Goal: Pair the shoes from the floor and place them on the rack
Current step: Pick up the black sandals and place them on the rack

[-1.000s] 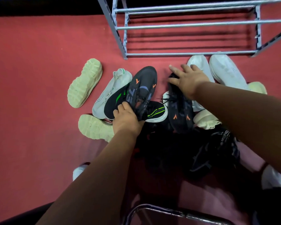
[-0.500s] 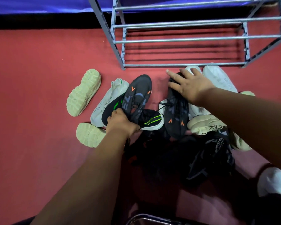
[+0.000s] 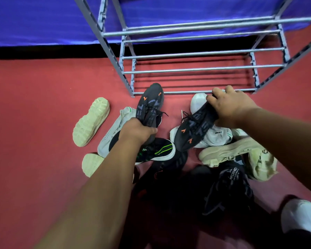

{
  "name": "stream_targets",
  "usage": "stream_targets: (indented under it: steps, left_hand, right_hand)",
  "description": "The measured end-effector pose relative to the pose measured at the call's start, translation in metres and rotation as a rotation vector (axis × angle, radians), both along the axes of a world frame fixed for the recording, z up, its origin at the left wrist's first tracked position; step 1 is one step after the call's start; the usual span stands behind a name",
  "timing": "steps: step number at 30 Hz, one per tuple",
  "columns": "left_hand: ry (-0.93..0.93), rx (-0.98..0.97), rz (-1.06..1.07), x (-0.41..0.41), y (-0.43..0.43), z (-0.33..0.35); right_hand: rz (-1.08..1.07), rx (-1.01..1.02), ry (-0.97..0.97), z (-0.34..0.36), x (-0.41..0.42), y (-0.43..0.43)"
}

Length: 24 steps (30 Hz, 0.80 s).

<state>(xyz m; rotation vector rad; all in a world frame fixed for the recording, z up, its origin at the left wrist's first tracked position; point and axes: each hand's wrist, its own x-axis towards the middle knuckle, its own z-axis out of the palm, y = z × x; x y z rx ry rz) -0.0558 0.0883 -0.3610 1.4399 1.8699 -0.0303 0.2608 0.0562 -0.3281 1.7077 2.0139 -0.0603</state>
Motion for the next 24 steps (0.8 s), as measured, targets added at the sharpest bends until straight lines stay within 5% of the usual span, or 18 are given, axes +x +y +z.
stream_targets:
  steps: [9,15,24]
  left_hand:
    - [0.040,0.115,-0.056,0.036,0.028,0.002]
    - [0.113,0.168,-0.092,0.053,0.049,-0.007]
    - [0.110,0.252,-0.039,0.055,0.072,-0.025]
  right_hand:
    - [-0.848,-0.035,0.462,-0.027,0.019,-0.015]
    - [-0.900,-0.052,0.476,-0.065,-0.015,-0.030]
    - [-0.984,0.214,0.731,-0.065,-0.042,-0.004]
